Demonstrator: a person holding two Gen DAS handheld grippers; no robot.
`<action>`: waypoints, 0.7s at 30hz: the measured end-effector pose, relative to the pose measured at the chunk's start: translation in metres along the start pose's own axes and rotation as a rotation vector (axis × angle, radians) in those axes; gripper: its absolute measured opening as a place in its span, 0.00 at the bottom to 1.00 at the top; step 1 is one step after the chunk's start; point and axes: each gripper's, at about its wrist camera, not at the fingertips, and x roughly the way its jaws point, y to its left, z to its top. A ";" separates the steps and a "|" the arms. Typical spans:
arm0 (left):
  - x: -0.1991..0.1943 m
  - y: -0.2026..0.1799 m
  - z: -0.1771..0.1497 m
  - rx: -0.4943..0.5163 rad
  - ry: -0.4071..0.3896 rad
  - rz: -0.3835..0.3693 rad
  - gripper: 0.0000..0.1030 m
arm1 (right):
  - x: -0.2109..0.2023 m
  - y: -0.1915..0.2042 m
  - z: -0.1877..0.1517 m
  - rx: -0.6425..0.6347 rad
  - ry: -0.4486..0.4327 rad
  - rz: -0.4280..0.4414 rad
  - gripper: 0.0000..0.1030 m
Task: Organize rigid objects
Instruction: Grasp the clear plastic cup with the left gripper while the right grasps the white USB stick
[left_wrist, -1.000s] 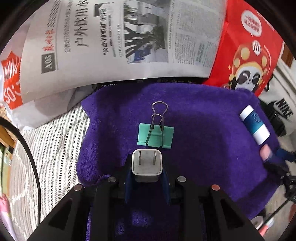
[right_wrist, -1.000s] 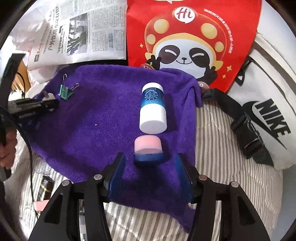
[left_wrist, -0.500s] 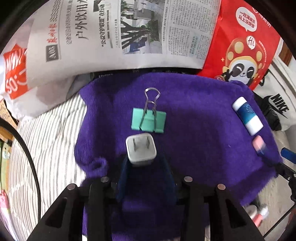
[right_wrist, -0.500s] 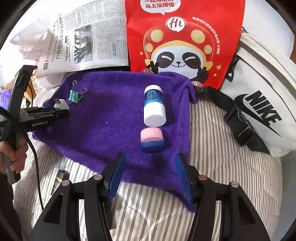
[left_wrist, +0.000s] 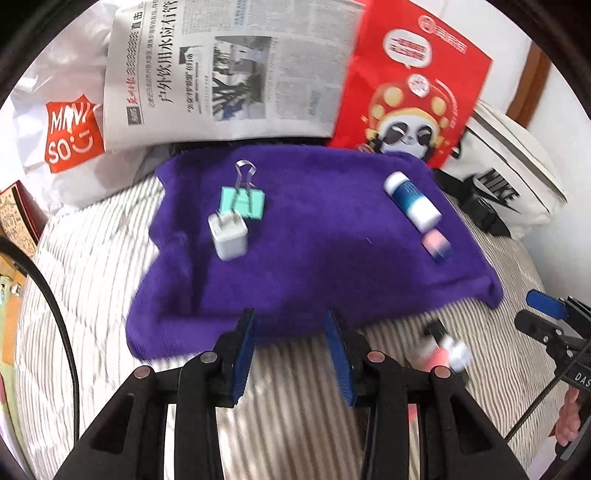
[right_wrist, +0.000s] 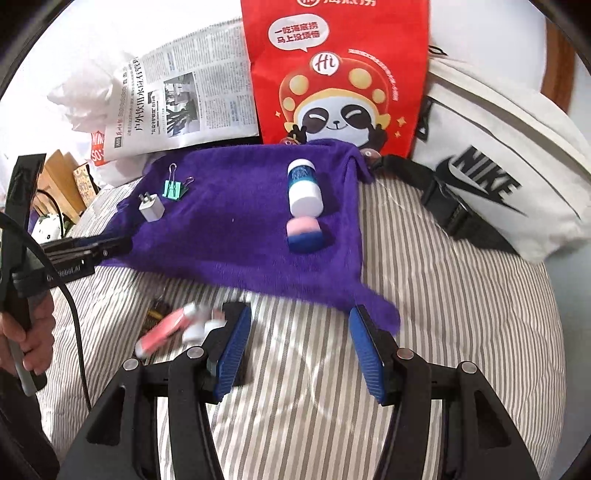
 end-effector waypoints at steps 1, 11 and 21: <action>0.000 -0.004 -0.005 0.004 0.004 -0.003 0.35 | -0.003 -0.002 -0.005 0.005 0.002 -0.001 0.54; 0.016 -0.027 -0.031 0.041 0.035 -0.006 0.35 | -0.015 -0.011 -0.034 0.036 0.031 0.005 0.54; 0.036 -0.040 -0.024 0.060 0.040 0.046 0.28 | -0.015 -0.013 -0.043 0.040 0.052 0.012 0.54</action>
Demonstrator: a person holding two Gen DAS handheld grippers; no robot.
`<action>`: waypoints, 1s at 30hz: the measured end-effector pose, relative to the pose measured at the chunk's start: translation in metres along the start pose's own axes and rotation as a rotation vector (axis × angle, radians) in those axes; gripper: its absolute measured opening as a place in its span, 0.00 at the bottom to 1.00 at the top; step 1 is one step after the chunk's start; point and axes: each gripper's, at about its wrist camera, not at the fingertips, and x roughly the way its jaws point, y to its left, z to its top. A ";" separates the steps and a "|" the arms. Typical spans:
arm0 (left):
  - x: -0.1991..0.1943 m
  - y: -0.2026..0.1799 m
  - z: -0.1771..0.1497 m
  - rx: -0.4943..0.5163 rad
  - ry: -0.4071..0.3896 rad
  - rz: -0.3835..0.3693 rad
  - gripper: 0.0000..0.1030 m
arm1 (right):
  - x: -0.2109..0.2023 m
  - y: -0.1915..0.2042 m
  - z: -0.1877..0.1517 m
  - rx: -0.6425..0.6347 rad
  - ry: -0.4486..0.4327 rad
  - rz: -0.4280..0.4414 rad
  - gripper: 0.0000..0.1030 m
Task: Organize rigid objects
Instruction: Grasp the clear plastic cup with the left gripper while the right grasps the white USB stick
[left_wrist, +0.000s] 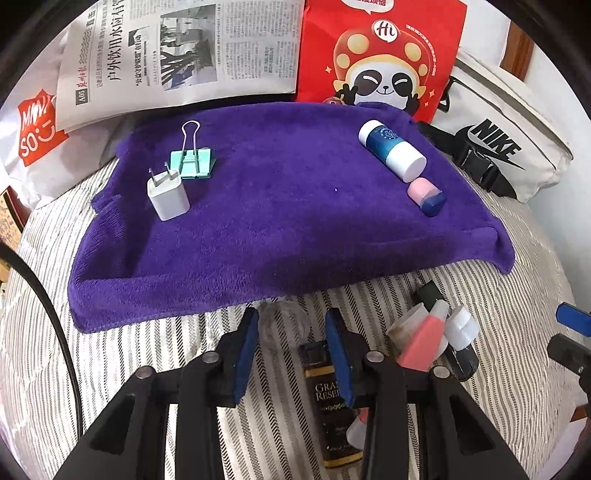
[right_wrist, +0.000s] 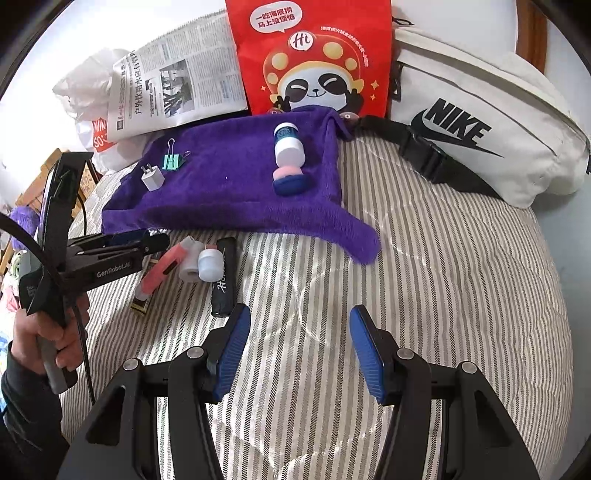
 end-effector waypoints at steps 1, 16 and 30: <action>0.001 0.000 -0.001 -0.002 -0.003 0.009 0.25 | 0.002 0.001 0.000 -0.004 0.004 0.000 0.54; -0.031 0.073 -0.036 -0.105 -0.038 0.067 0.25 | 0.029 0.049 0.006 -0.083 0.010 0.085 0.54; -0.026 0.081 -0.049 -0.106 -0.079 0.048 0.25 | 0.067 0.070 0.025 -0.161 0.012 0.110 0.47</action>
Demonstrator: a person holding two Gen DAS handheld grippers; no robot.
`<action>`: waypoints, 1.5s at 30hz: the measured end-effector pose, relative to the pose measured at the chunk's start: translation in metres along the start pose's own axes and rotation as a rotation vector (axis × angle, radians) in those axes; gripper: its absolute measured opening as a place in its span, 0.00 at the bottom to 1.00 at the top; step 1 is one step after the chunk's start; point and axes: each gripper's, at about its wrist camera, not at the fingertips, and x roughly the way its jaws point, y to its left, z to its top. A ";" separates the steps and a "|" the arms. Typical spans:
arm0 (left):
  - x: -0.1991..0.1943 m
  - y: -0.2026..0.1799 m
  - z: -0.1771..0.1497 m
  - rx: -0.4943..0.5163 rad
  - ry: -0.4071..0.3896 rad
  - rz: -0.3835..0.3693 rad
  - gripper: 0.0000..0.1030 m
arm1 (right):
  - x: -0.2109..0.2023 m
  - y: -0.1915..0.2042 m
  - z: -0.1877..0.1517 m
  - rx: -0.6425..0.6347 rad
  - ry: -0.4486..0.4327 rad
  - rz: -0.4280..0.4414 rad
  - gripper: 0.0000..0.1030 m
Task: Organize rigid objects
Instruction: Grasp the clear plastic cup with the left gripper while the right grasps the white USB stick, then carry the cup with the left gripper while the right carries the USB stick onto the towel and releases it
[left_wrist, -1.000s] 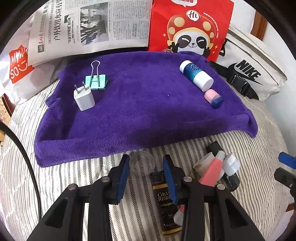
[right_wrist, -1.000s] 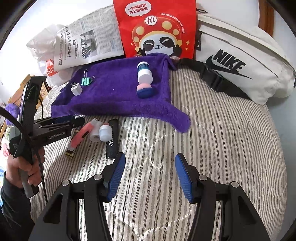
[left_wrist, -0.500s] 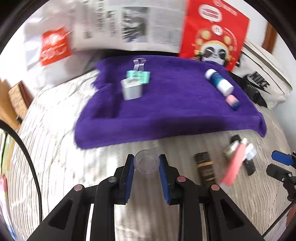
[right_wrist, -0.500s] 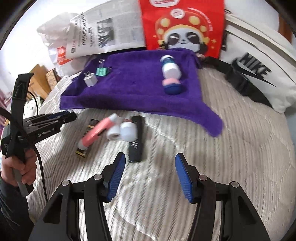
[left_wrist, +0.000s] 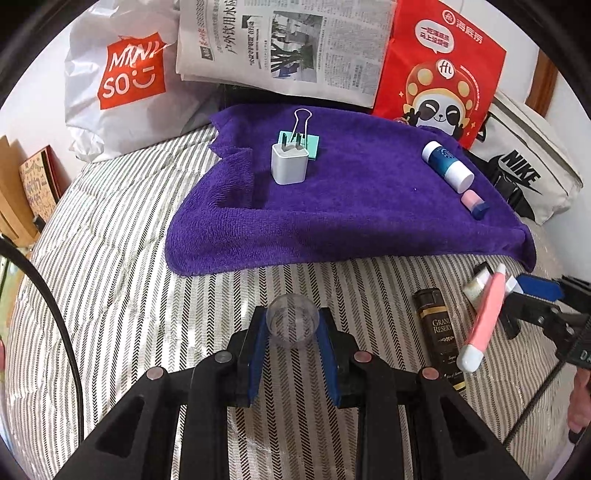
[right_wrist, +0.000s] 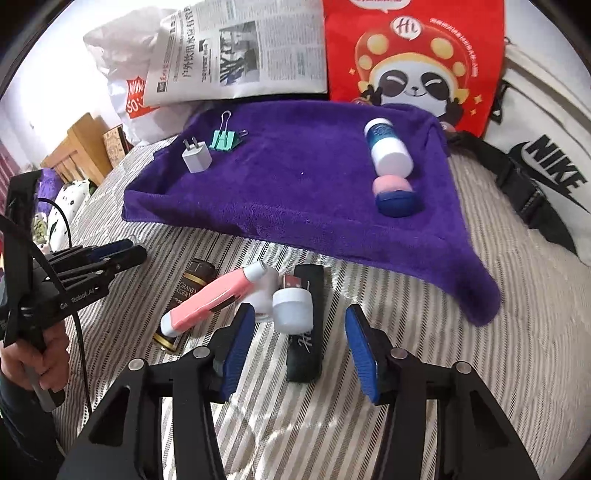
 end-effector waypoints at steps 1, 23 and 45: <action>0.000 0.000 0.000 0.004 -0.002 0.001 0.25 | 0.001 0.000 0.001 -0.003 -0.004 0.007 0.37; -0.001 -0.007 -0.002 0.020 -0.021 0.035 0.25 | 0.000 -0.035 -0.029 -0.002 -0.013 -0.183 0.23; -0.003 -0.007 -0.010 0.018 -0.063 0.039 0.25 | -0.003 -0.037 -0.038 0.011 -0.121 -0.180 0.24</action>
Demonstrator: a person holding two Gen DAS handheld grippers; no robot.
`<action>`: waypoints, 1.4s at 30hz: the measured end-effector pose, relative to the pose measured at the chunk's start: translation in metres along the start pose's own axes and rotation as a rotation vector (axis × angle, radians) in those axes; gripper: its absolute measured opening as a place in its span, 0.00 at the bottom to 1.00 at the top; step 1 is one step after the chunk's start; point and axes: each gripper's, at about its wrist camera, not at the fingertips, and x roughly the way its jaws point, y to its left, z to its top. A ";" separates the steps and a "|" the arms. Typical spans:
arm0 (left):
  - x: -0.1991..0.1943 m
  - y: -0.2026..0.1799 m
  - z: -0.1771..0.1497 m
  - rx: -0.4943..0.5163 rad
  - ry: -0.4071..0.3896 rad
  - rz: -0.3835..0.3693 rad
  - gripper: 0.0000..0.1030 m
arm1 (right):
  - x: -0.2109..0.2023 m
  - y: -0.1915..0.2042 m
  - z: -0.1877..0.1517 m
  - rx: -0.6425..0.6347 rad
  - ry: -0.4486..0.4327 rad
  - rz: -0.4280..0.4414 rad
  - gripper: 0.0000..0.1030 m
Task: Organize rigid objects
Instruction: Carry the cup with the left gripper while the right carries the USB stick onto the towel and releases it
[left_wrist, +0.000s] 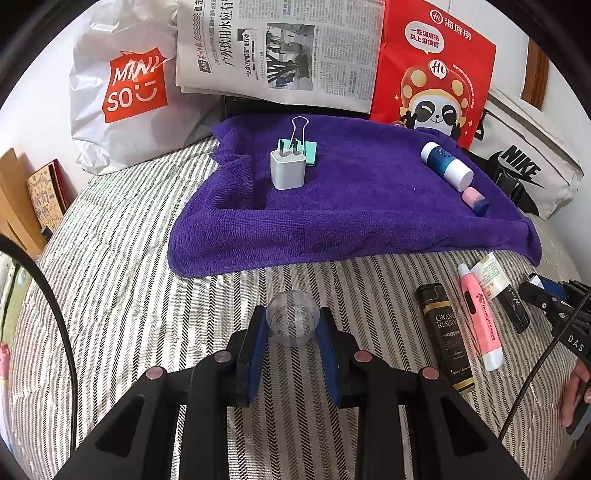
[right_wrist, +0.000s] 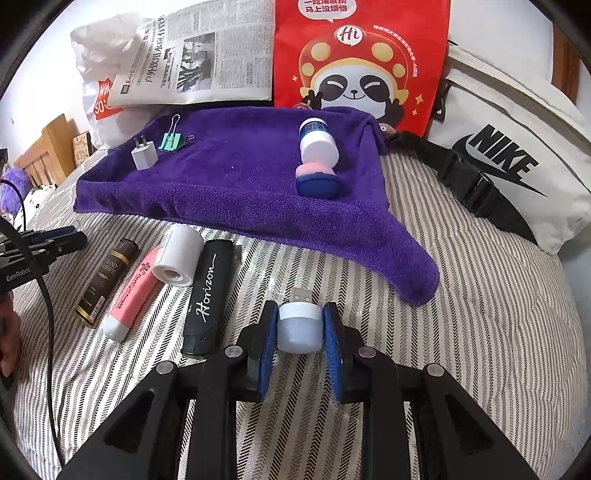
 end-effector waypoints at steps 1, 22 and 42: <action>0.000 0.001 0.000 -0.002 0.000 -0.003 0.25 | 0.000 -0.001 0.000 0.008 0.000 0.009 0.25; -0.013 -0.005 0.014 0.008 0.026 0.022 0.25 | -0.008 -0.005 0.006 -0.005 0.044 0.043 0.23; -0.038 0.023 0.048 -0.070 -0.028 -0.070 0.25 | -0.040 -0.018 0.052 0.045 -0.047 0.150 0.23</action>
